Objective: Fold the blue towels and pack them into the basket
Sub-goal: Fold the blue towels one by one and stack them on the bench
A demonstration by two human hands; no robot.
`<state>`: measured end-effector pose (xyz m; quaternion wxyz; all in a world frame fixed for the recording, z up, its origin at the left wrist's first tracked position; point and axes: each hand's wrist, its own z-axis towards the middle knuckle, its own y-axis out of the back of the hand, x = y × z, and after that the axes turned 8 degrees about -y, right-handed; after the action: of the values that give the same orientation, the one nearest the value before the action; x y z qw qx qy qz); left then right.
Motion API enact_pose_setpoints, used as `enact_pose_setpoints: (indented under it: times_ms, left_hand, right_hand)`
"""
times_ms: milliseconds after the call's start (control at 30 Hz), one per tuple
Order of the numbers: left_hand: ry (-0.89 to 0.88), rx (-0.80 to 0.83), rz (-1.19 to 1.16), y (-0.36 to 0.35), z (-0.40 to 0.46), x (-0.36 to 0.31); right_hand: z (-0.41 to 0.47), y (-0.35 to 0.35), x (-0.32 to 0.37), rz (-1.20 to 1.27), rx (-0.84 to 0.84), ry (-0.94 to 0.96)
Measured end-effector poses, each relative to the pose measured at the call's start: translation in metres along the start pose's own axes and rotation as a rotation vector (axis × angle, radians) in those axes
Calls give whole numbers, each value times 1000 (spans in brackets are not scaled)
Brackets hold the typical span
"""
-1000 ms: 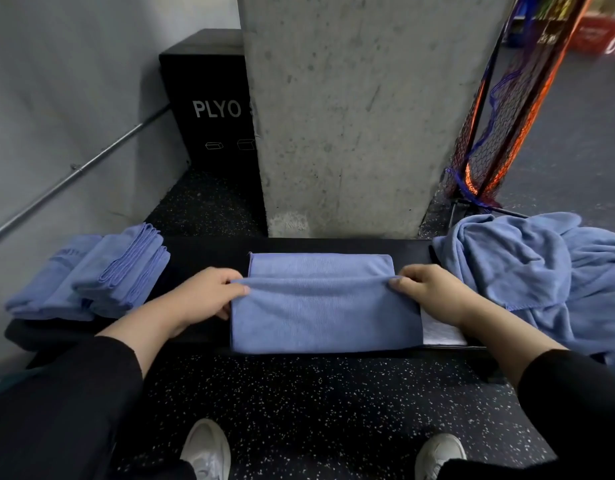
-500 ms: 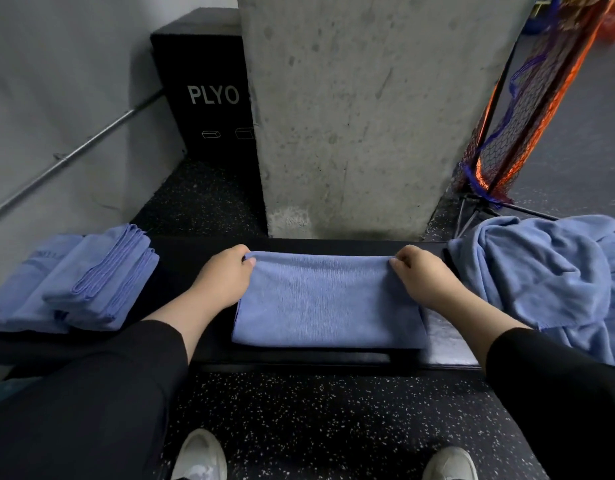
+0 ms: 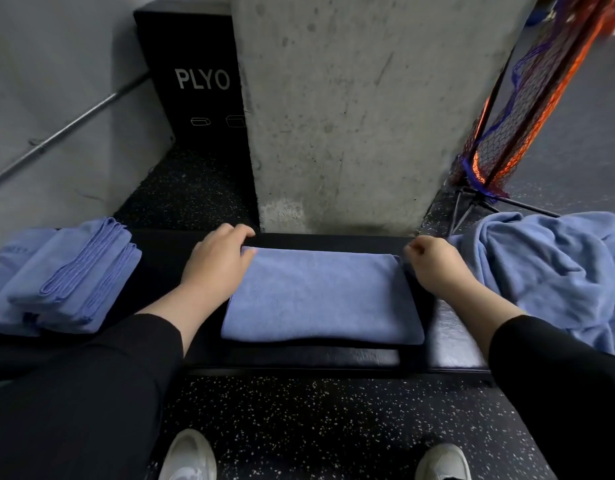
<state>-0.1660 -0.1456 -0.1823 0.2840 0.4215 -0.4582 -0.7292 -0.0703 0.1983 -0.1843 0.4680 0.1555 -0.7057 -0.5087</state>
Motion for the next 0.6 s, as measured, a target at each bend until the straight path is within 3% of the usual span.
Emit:
enact_pose_setpoints:
  times_ms: [133,233,600]
  left_hand:
    - [-225,197,44,-7,-11,-14]
    - [-268,329,86,-16,-16,-25]
    - [-242,330,52,-18,-15,-25]
  right_hand:
    - [-4,4,-2,-17,96,-34]
    - [-5,2,3,-23,151,-41]
    - [-4,-10,17,12,123,-107]
